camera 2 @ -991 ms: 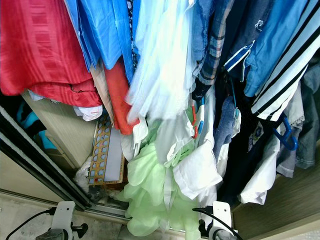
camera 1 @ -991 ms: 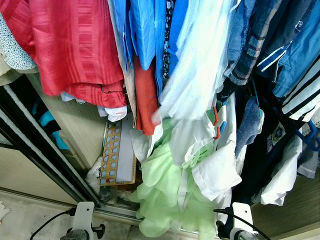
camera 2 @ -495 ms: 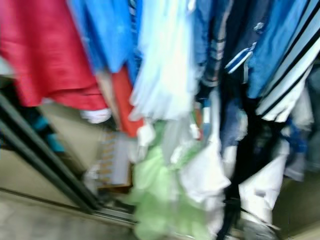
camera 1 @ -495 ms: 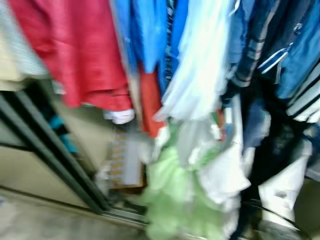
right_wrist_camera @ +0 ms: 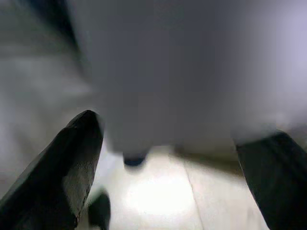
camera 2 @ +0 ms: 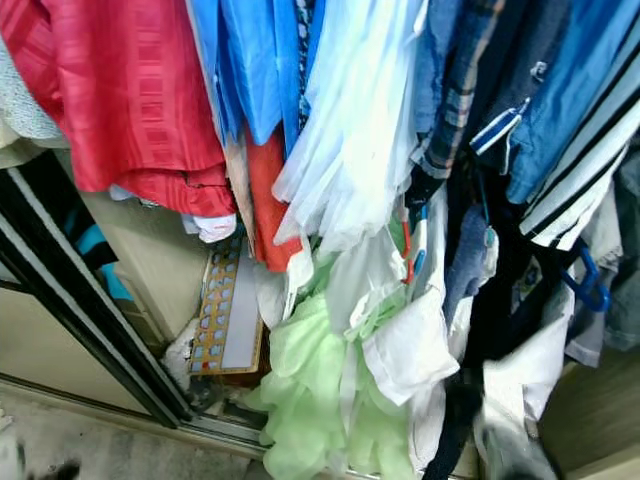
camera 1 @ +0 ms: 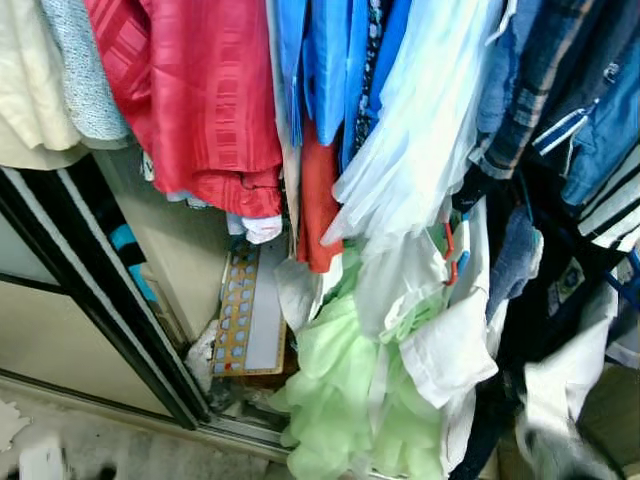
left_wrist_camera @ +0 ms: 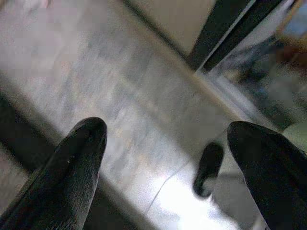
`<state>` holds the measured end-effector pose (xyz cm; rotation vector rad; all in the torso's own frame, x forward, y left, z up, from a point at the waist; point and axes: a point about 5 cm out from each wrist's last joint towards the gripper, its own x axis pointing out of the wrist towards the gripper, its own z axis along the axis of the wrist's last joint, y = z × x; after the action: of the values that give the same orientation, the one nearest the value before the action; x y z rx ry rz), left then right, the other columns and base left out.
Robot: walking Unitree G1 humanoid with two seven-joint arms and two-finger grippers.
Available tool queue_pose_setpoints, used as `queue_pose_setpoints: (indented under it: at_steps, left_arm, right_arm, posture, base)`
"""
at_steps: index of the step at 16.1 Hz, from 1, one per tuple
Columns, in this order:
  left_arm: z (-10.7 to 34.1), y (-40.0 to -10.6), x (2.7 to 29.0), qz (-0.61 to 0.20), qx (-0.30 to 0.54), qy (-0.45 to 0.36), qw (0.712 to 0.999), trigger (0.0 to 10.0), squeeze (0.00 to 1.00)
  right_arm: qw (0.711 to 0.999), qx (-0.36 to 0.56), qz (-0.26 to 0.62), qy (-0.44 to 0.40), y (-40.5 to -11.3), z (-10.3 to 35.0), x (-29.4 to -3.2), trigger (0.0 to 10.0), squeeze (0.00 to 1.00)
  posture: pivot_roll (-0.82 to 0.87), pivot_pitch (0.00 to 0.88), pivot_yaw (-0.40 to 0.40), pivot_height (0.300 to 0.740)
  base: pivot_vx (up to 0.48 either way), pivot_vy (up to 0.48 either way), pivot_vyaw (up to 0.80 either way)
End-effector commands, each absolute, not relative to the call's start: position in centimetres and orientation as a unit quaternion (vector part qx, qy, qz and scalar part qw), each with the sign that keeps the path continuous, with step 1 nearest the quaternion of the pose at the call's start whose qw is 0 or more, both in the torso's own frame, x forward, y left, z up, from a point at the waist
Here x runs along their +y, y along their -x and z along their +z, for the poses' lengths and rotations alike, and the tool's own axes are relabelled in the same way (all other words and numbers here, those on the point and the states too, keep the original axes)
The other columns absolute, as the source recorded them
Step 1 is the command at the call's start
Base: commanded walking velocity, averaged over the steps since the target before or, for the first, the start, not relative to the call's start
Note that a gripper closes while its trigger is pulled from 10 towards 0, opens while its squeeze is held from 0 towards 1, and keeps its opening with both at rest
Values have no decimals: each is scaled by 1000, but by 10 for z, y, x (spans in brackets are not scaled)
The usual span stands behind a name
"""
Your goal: Clean up the room
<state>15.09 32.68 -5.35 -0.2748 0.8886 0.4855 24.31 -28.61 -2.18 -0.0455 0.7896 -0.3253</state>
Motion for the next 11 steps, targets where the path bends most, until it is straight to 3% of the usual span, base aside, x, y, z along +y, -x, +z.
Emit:
queue_pose_setpoints:
  at_steps: [1,3,5,8,11]
  left_arm:
    - [-41,-165,336,220,400,108,883,10000,0]
    - [-18,-213,323,112,352,36,928,10000,0]
    - [-13,-226,307,55,319,22,946,10000,0]
    - [-8,-226,287,-3,257,-2,966,10000,0]
    - [21,-207,234,-108,169,12,980,10000,0]
  right_arm:
    - [922,357,-150,25,-257,-13,-281,10000,0]
    - [947,302,-111,4,-285,4,-258,10000,0]
    - [960,269,-71,28,-291,11,-243,10000,0]
    - [963,264,-20,45,-261,8,-223,10000,0]
    - [974,209,9,82,-214,33,-215,10000,0]
  posture:
    - [-10,0,10,740]
    - [-28,0,15,740]
    - [-29,0,14,740]
    - [-21,0,-9,740]
    - [-17,48,-24,740]
  base:
    - [0,0,0]
    - [0,0,0]
    - [0,0,0]
    - [0,0,0]
    - [0,0,0]
